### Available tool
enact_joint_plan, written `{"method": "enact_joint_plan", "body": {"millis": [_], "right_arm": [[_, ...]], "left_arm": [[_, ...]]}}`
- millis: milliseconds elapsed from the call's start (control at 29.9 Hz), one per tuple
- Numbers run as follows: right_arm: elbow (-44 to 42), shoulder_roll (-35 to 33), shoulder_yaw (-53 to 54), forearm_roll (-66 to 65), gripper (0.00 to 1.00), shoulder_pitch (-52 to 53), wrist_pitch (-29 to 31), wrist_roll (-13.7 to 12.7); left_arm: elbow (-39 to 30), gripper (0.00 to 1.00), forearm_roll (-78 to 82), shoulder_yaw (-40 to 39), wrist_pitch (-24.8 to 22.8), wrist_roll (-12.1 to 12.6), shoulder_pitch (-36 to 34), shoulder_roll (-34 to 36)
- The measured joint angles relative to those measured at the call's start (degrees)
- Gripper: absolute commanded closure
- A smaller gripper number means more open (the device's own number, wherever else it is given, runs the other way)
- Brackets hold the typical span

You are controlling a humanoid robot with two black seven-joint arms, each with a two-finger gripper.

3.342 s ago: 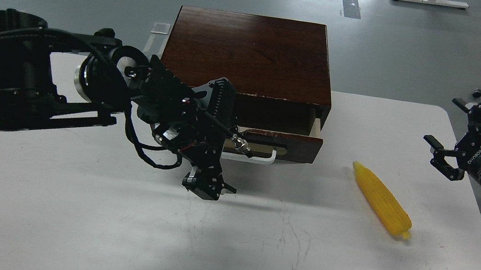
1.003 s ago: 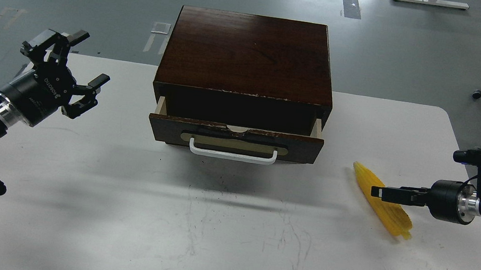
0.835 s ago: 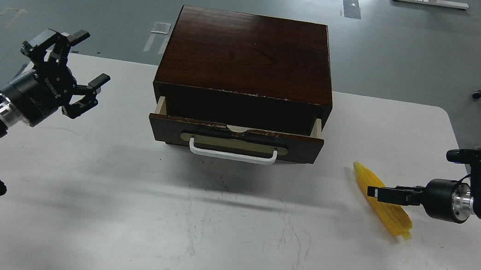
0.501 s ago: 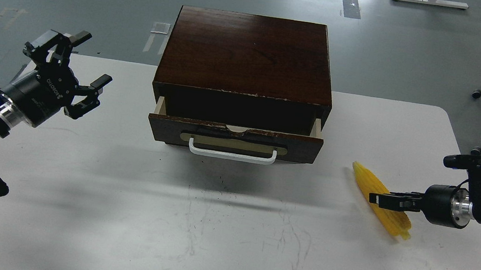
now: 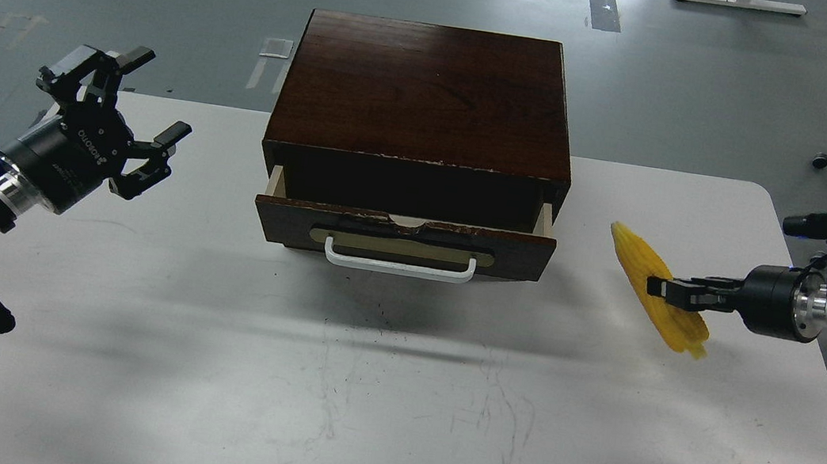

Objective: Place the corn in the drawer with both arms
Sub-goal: 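Lift the corn and carry it over the open drawer with the right gripper, then lower the corn into the drawer and open the right gripper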

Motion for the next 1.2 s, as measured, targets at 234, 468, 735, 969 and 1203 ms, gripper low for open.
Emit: {"method": "enact_joint_plan", "body": {"millis": [234, 468, 735, 969, 1203], "right_arm": [[4.5, -2.3, -2.0, 0.1, 0.87, 18.6, 0.8, 0.0], [8.7, 4.3, -11.1, 0.4, 0.87, 37.4, 1.8, 0.0], [11.4, 19.8, -18.7, -1.7, 0.87, 48.1, 1.4, 0.0], [10.7, 29.6, -22.0, -6.4, 0.86, 48.9, -3.2, 0.0], [9.4, 34.8, -27.6, -8.7, 0.86, 48.7, -8.5, 0.0]], "left_arm": [[0.0, 0.01, 0.0, -0.3, 0.0, 0.0, 0.0, 0.0], [-0.2, 0.01, 0.0, -1.1, 0.0, 0.0, 0.0, 0.3], [-0.4, 0.01, 0.0, -1.9, 0.1, 0.0, -0.1, 0.7], [-0.8, 0.01, 0.0, -2.1, 0.2, 0.0, -0.1, 1.2], [-0.9, 0.01, 0.0, -2.1, 0.2, 0.0, 0.0, 1.3]]}}
